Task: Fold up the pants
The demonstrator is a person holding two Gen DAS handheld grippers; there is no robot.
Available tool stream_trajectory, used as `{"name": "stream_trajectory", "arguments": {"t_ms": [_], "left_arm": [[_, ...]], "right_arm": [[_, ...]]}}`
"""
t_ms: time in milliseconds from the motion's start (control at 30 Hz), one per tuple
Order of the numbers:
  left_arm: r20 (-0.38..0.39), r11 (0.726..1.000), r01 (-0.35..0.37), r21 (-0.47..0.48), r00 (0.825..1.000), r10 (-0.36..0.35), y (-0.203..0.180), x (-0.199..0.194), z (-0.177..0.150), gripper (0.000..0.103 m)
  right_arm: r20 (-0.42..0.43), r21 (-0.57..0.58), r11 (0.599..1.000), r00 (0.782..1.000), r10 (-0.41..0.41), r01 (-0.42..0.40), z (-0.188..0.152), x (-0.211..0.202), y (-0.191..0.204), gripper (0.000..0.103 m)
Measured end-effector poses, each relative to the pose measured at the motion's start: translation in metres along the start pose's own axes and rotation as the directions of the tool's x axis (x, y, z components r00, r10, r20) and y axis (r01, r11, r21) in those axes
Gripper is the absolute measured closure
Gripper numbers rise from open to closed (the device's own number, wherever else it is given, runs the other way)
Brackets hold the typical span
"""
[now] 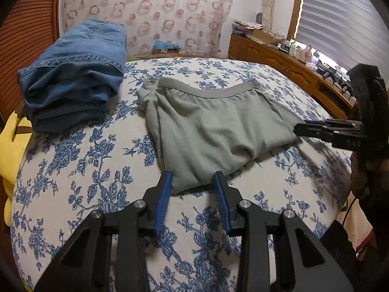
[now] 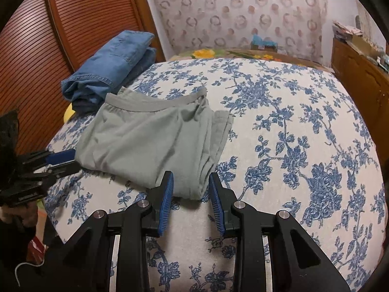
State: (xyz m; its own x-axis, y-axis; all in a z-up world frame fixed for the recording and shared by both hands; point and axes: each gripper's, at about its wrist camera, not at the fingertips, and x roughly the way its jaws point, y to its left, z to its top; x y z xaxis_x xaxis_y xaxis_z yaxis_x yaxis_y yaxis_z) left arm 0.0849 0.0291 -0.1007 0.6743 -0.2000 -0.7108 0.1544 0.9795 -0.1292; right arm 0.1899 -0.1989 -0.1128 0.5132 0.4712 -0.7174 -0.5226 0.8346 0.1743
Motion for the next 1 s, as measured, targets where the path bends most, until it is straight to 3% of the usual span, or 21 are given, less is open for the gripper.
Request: {"name": "stream_trajectory", "arguments": {"t_ms": [67,133,233,333,500,1000], "left_arm": [[0.0,1.0,-0.009,0.004,1.0,0.009,0.001,0.002,0.002,0.071],[0.009,1.0,-0.013,0.012,1.0,0.013,0.001,0.001,0.001,0.082],[0.019,1.0,-0.016,0.018,1.0,0.016,0.002,-0.001,0.001,0.093],[0.036,0.999,-0.029,0.021,0.999,0.028,0.004,-0.006,0.001,0.097],[0.074,1.0,-0.025,0.013,0.997,0.024,0.009,-0.019,0.003,0.098],[0.062,0.999,0.031,0.039,0.998,-0.034,-0.007,-0.054,-0.023,0.098]], "right_arm": [[-0.006,-0.004,1.0,1.0,-0.003,0.003,0.0,0.001,0.001,0.074],[-0.012,-0.009,1.0,1.0,-0.001,0.0,0.0,0.003,0.001,0.075],[-0.021,-0.026,1.0,1.0,0.007,-0.008,-0.001,0.004,0.003,0.092],[0.002,-0.032,0.999,1.0,0.01,-0.01,-0.001,0.0,0.002,0.096],[0.071,-0.036,0.999,0.997,-0.005,0.008,0.0,-0.019,0.0,0.098],[0.054,-0.047,0.999,0.998,0.029,-0.026,-0.025,-0.049,0.017,0.098]]}}
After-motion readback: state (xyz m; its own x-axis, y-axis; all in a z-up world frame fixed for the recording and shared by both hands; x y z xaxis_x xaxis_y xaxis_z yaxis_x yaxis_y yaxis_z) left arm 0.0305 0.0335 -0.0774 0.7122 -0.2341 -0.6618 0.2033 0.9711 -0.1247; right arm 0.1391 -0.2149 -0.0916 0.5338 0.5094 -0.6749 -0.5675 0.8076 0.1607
